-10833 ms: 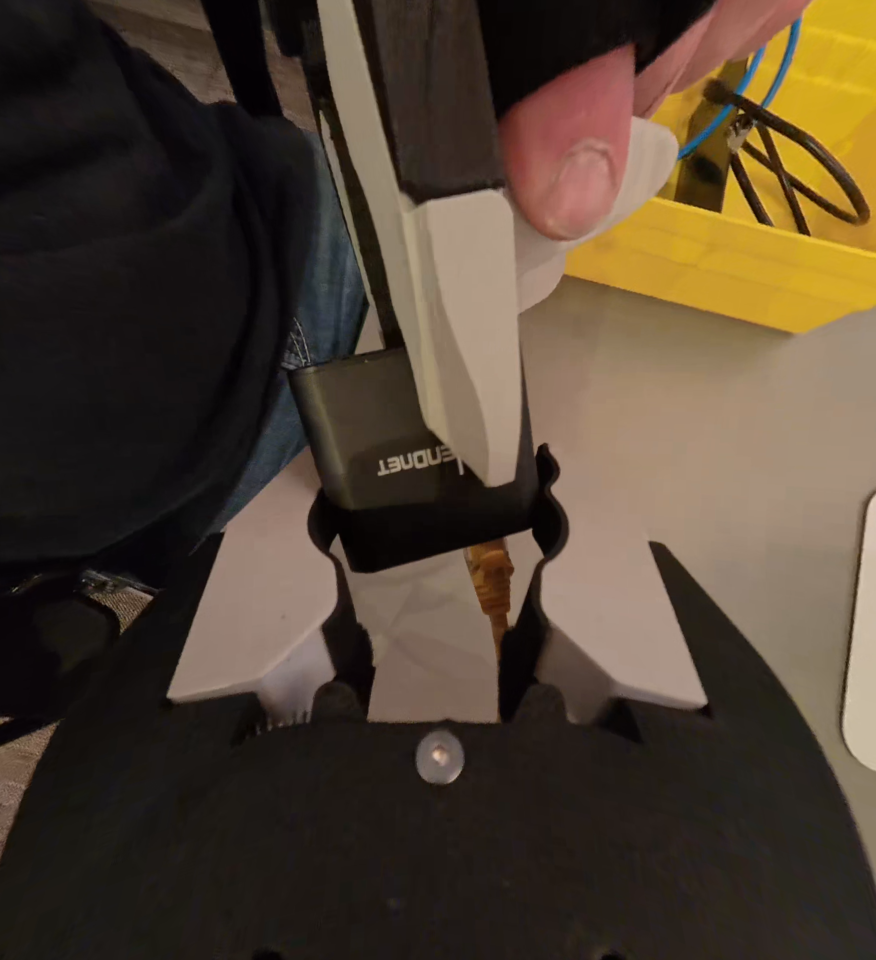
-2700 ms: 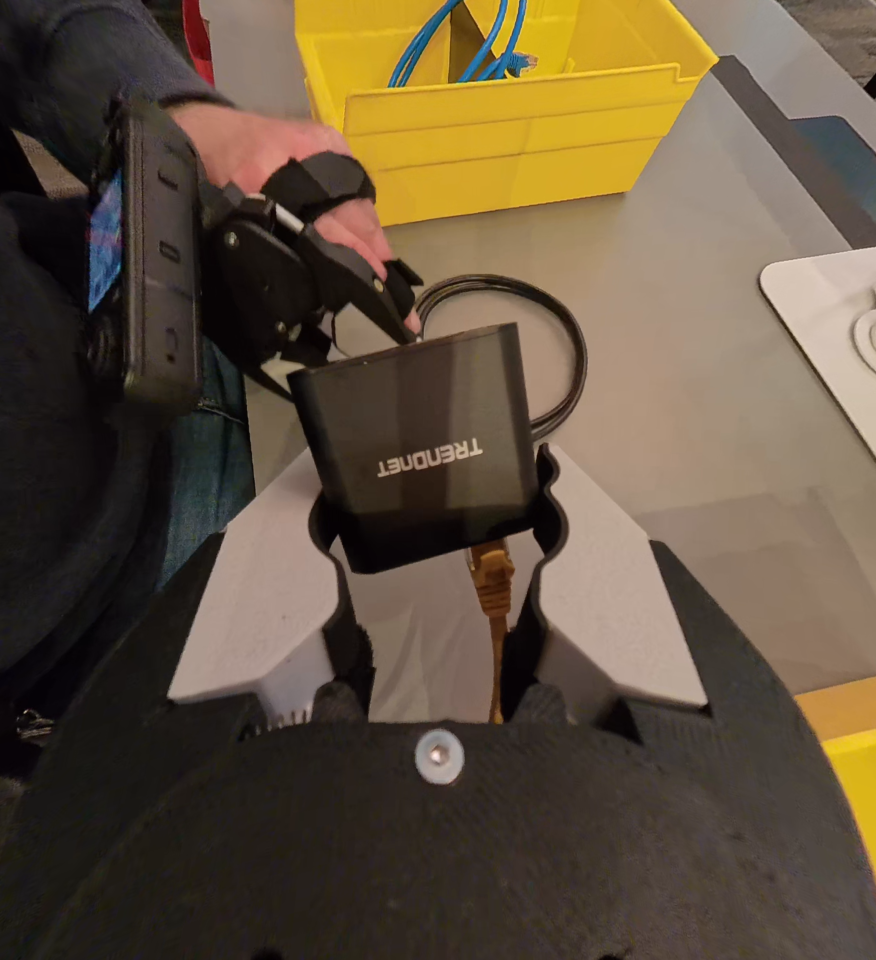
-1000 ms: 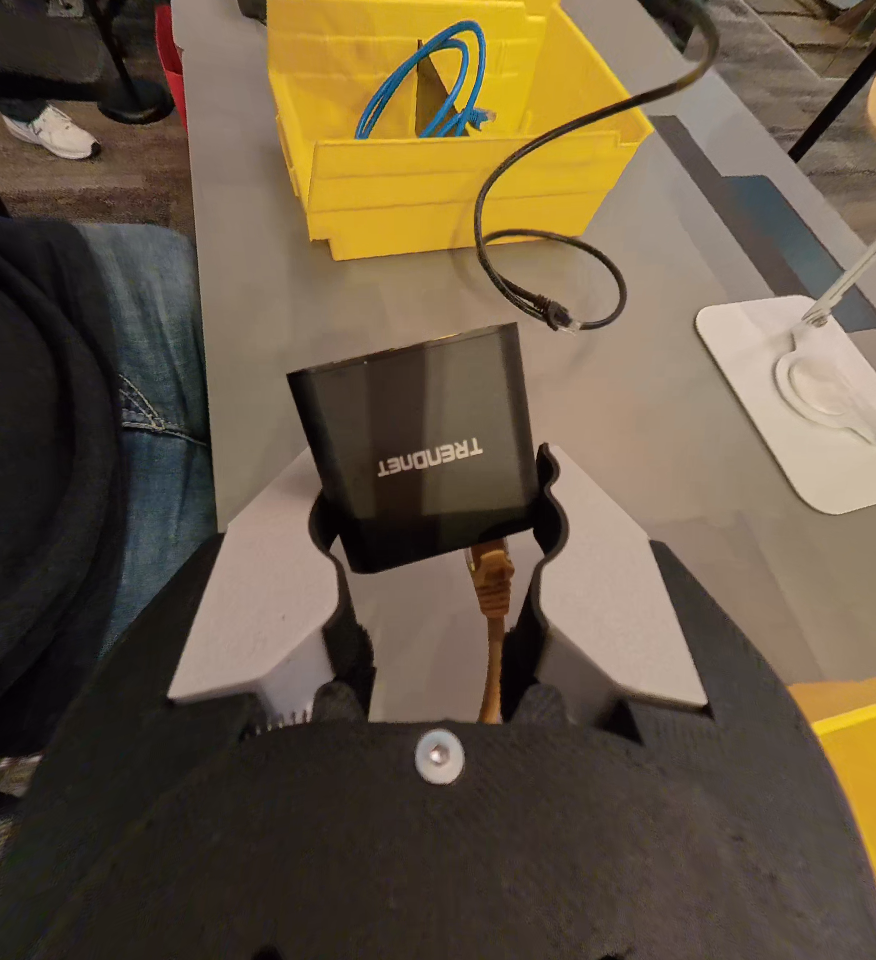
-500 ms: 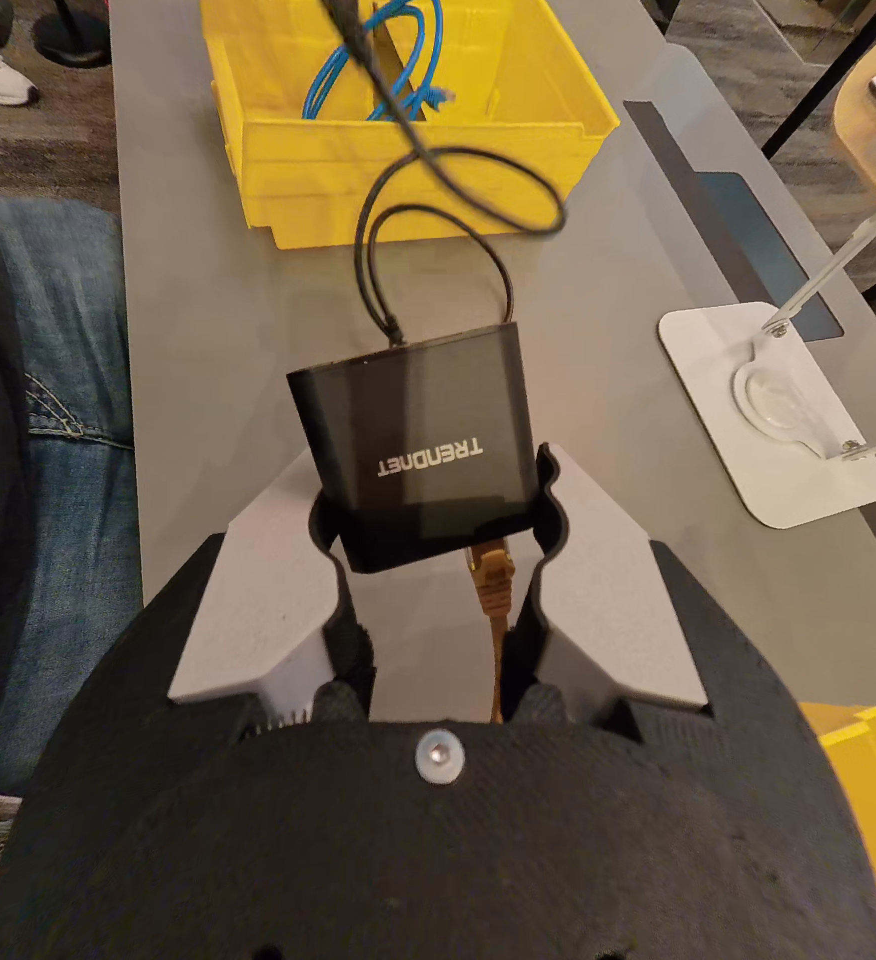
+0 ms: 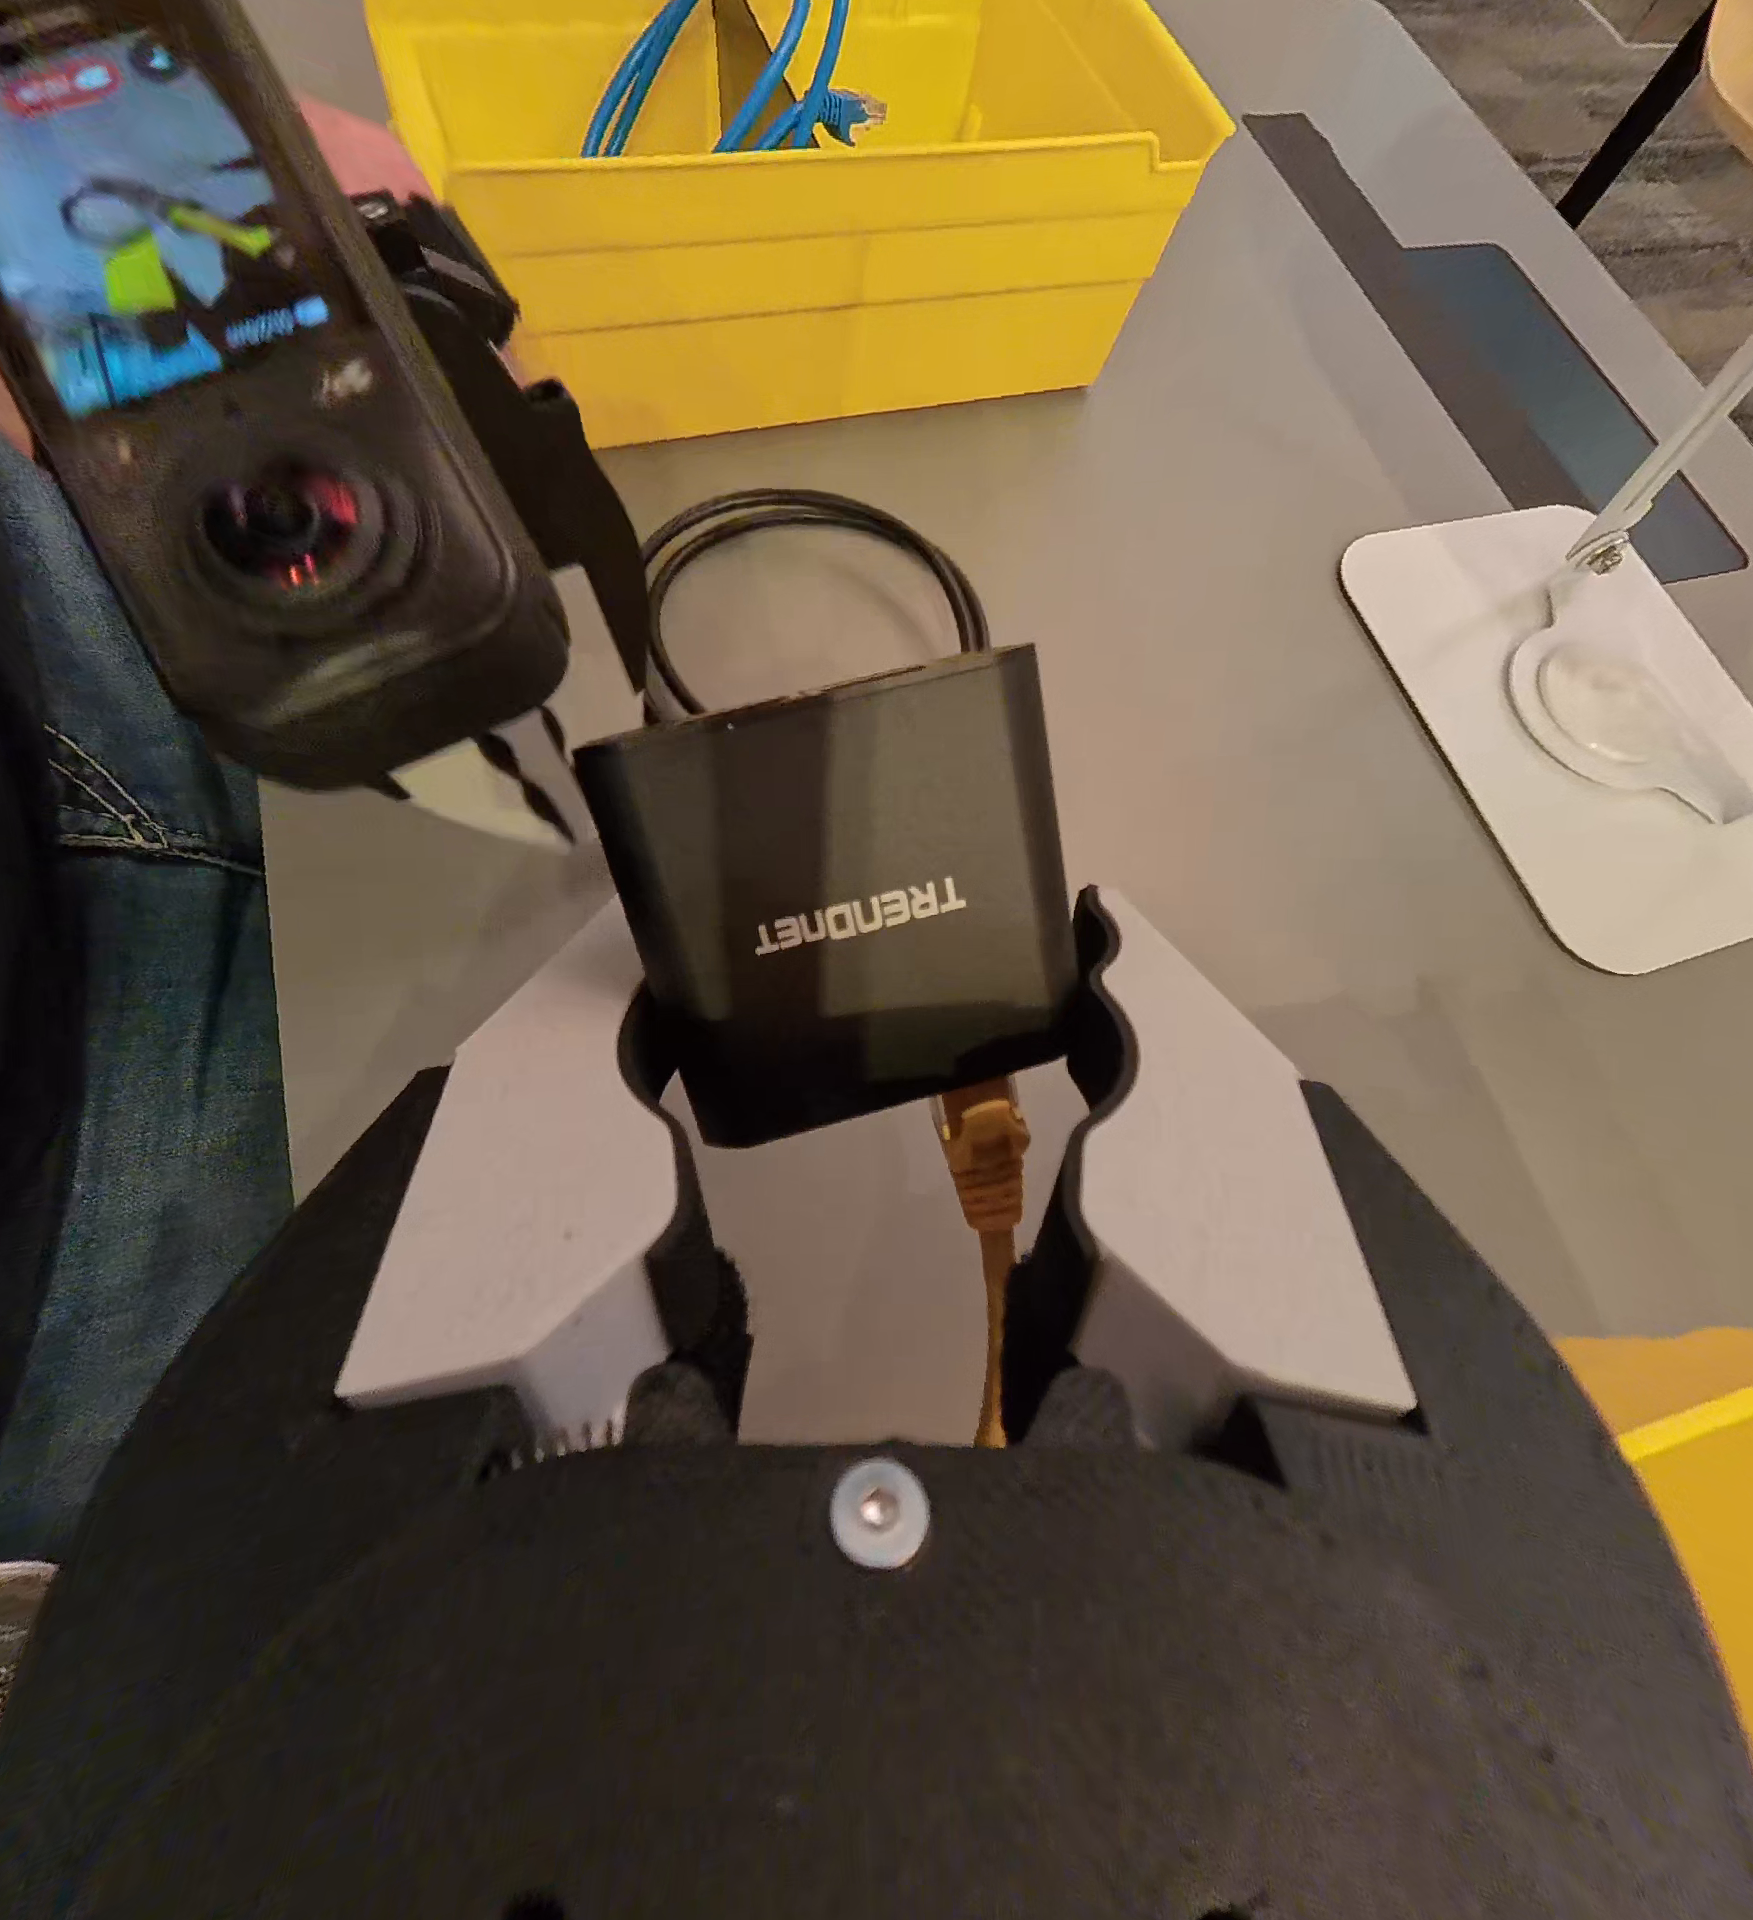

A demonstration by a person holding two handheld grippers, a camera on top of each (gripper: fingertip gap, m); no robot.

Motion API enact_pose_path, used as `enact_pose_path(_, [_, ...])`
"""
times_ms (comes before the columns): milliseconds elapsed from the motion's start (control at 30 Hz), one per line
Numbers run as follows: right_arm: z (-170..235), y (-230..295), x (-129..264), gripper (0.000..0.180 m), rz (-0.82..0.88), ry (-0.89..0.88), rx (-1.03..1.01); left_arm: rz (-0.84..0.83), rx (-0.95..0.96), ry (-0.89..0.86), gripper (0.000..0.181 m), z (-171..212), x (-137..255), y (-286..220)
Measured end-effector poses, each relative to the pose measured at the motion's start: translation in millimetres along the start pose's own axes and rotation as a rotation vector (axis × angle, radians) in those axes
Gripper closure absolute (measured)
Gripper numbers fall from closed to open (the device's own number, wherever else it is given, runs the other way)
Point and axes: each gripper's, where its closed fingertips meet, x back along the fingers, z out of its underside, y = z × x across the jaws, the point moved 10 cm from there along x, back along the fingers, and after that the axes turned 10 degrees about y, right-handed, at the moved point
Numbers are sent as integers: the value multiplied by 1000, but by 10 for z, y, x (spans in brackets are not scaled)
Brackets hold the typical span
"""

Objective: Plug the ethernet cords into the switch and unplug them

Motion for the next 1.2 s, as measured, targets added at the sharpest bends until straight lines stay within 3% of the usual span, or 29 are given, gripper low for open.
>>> enact_pose_path(33, [7,4,-1,104,0,0,-4,66,14,-48,172,10,9,8])
enact_pose_path(100, [28,15,7,104,-1,-2,-11,165,16,-158,168,64,87,83])
enact_pose_path(167, [49,21,27,104,-3,-8,-18,155,11,-180,166,170,188,208])
enact_pose_path(367, [77,17,47,104,-7,-27,-36,-161,-371,-135,158,153,403,397])
enact_pose_path(533, [95,47,45,104,-7,-29,-39,-367,-791,36,150,29,89,299])
enact_pose_path(633, [104,59,71,104,-10,-38,-38,-453,-949,48,149,36,-85,239])
enact_pose_path(733, [111,61,82,104,-16,-47,-37,-502,-1026,19,149,6,-176,201])
enact_pose_path(1000, [103,68,111,104,-13,-56,-36,-416,-1110,-5,165,-30,-256,189])
enact_pose_path(1200, [100,72,92,104,-22,-55,-34,-415,-1126,-35,154,-93,-236,188])
